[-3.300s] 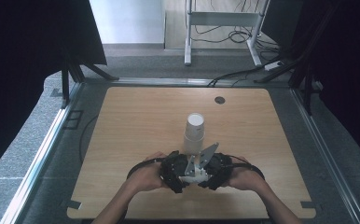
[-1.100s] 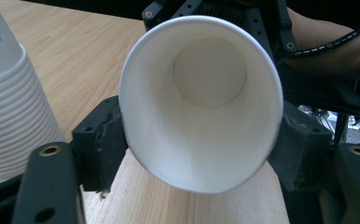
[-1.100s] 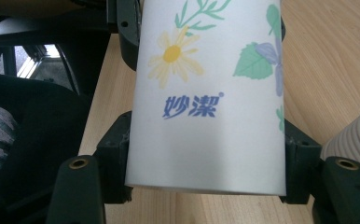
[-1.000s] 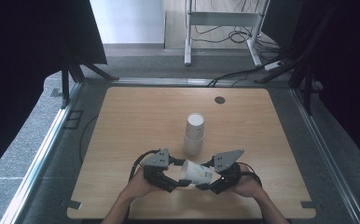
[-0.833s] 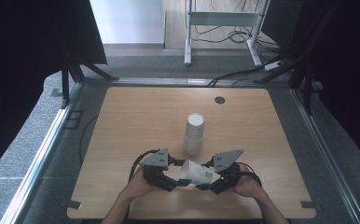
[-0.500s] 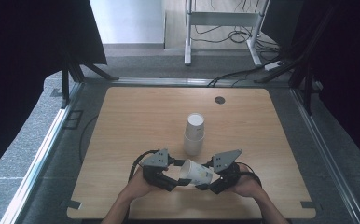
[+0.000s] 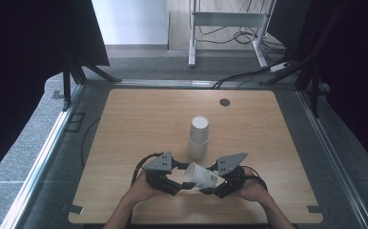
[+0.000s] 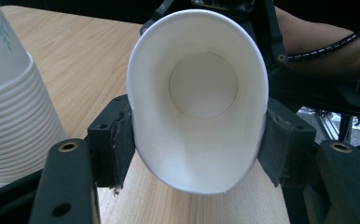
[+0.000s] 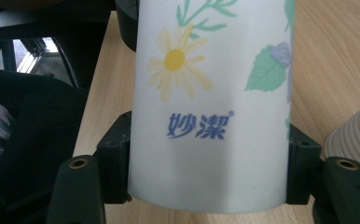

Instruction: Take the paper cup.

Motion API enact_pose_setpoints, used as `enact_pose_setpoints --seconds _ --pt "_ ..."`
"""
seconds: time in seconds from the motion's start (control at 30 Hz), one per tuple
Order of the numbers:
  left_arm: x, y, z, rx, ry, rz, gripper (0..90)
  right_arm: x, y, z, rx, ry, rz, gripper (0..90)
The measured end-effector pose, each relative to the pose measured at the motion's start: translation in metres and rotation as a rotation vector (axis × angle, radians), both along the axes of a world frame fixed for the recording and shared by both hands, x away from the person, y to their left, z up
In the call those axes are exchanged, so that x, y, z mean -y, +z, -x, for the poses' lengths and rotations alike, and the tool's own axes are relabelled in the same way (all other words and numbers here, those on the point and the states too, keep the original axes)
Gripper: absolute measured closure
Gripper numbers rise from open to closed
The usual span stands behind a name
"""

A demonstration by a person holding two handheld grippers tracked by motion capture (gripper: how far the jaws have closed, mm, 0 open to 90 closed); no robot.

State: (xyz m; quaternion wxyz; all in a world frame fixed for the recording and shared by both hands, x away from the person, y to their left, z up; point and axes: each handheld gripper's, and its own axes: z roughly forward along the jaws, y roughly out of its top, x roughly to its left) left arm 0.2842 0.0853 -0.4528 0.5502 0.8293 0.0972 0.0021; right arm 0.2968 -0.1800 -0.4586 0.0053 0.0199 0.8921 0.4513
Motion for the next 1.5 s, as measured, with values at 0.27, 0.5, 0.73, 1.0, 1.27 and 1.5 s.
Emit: enact_pose_setpoints --seconds 0.27,0.5,0.73,1.0,1.27,1.5 --pt "-0.003 0.006 -0.001 0.007 0.013 -0.048 34.3 0.001 0.001 0.0 -0.004 -0.013 0.009 23.3" --pt "0.005 0.015 -0.001 0.029 0.026 -0.206 34.1 0.0 0.007 0.001 -0.002 -0.036 0.08 20.4" --pt "0.019 0.026 -0.002 0.056 0.012 -0.359 33.9 -0.008 0.011 0.001 0.002 -0.046 0.194 20.2" --pt "0.039 0.035 -0.001 0.098 -0.026 -0.506 33.5 -0.02 0.01 -0.001 0.008 -0.033 0.283 21.8" --pt "0.052 0.038 0.0 0.121 -0.067 -0.588 33.1 -0.027 0.007 -0.002 0.007 -0.012 0.329 27.1" --pt "0.06 0.037 0.001 0.125 -0.084 -0.607 32.8 -0.027 0.006 -0.003 0.005 0.009 0.333 35.3"
